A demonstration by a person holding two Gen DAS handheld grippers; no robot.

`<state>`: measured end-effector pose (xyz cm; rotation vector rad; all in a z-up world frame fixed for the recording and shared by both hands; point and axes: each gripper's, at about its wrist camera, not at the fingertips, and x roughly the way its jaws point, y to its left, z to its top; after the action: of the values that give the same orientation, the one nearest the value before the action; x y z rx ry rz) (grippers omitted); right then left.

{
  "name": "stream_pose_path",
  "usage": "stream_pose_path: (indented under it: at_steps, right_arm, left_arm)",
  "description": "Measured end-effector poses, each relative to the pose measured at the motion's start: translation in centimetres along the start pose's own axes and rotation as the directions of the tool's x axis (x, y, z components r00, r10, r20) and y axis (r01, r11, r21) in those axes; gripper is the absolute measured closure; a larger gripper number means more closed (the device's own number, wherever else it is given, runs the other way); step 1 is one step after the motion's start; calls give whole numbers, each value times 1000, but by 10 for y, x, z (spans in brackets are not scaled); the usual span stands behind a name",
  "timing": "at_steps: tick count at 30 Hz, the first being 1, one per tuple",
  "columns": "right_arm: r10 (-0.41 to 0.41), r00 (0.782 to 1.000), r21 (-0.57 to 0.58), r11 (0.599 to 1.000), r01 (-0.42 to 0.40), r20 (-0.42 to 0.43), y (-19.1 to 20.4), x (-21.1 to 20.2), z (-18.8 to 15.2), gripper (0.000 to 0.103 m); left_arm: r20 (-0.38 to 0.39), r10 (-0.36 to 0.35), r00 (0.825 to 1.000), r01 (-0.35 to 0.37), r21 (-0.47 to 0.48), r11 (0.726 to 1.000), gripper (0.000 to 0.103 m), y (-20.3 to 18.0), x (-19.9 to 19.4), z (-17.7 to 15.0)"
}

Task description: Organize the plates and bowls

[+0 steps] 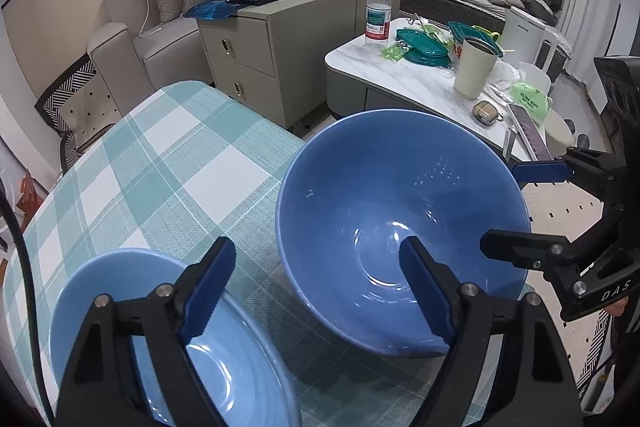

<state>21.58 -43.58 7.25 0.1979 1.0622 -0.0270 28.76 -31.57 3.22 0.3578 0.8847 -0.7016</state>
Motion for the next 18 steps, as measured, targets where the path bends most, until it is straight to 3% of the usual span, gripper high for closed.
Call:
stream_pose_path:
  at_steps: [8,18]
  right_arm:
    - [5,1000,-3,1000,-5,-6,1,3,-1,12]
    - [45,999,1,999,-45,-16,2,5,-2,35]
  left_arm:
    - [-20,-11,1000,10,-19,1000,38,3,4,-1]
    - [-40,-34,999,33,-25,999,51,4,8,-3]
